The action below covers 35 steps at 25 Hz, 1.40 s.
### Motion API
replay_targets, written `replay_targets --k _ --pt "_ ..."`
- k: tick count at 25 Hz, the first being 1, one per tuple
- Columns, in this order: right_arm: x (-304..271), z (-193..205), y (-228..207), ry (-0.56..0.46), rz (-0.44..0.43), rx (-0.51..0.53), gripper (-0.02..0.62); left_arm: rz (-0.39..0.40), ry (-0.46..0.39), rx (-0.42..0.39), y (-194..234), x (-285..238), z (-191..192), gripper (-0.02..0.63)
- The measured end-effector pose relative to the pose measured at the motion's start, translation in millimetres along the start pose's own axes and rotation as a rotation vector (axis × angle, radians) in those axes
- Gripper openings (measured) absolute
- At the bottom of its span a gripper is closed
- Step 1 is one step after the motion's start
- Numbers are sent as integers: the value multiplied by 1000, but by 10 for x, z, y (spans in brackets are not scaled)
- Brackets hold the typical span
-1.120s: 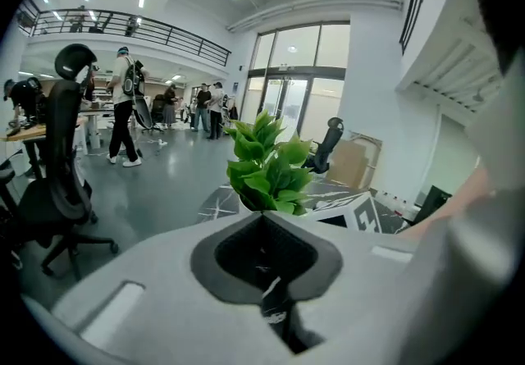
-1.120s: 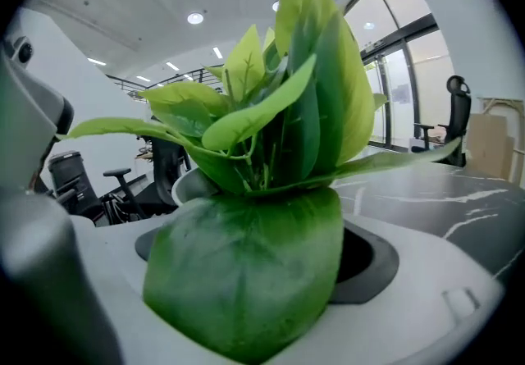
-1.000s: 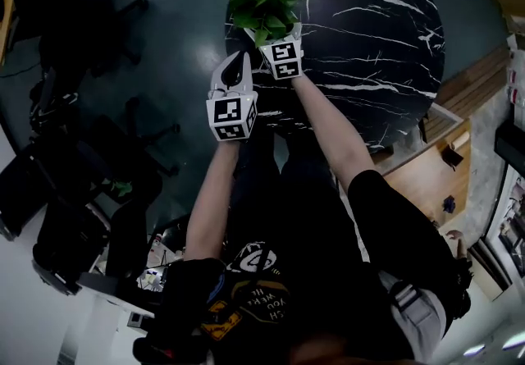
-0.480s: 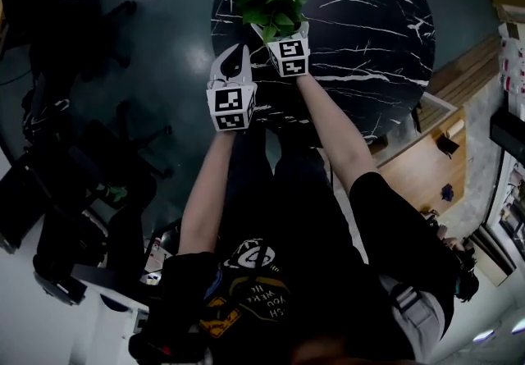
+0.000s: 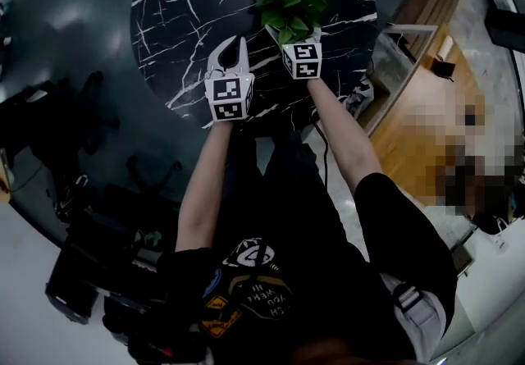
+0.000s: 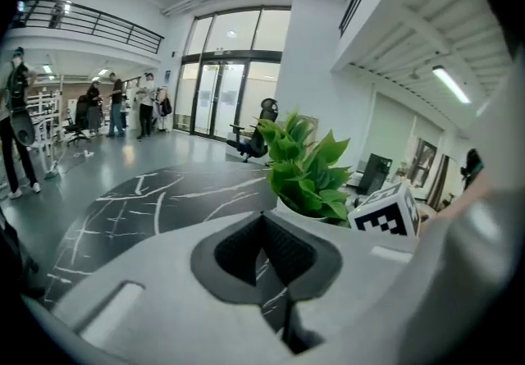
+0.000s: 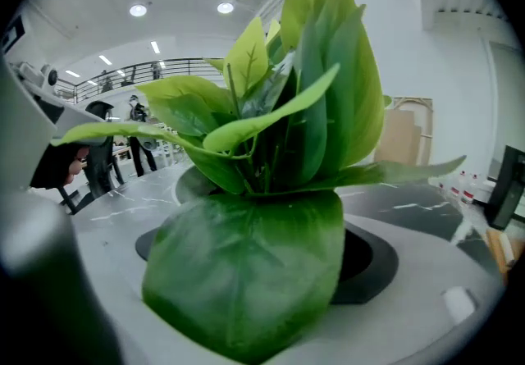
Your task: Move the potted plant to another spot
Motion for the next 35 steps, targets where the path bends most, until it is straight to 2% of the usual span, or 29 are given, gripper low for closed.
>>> replay_targets --k 7,10,17,22,25,27,28,31,35 --pt "1022 402 -1344 -25 239 -120 471 172 63 -122 -1026 -334 -20 3" --pt "1312 508 -1668 -38 284 -136 469 208 80 -139 -1307 -385 6 3" --pt "1464 606 -1654 -15 223 -93 469 217 111 -174 -1466 -352 37 3" --pt "1647 845 -1443 60 229 -147 462 216 117 -172 -1476 -302 24 3" --pt "1998 911 -1243 45 292 -223 346 234 106 -177 -1554 -165 -9 3" --pt "2294 783 -1102 11 352 -233 220 250 83 -192 -1646 -32 -98 3" --pt "2435 672 -1023 -8 372 -226 177 255 65 -203 -1703 34 -162 3" --pt "2763 238 -757 -97 367 -205 122 276 0 -228 -1912 210 -406 3" --pt "3131 -291 -479 -196 382 -190 25 376 -47 -241 -2240 547 -614 5"
Point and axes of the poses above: the fingertips, and each gripper's own axes: x backward along the fingers, y to its left, z out of its underside, the point moved 5 cm from there along x, backward along the fingers, and after that the axes turned 5 degrees about -z, right-handed, at the moved point
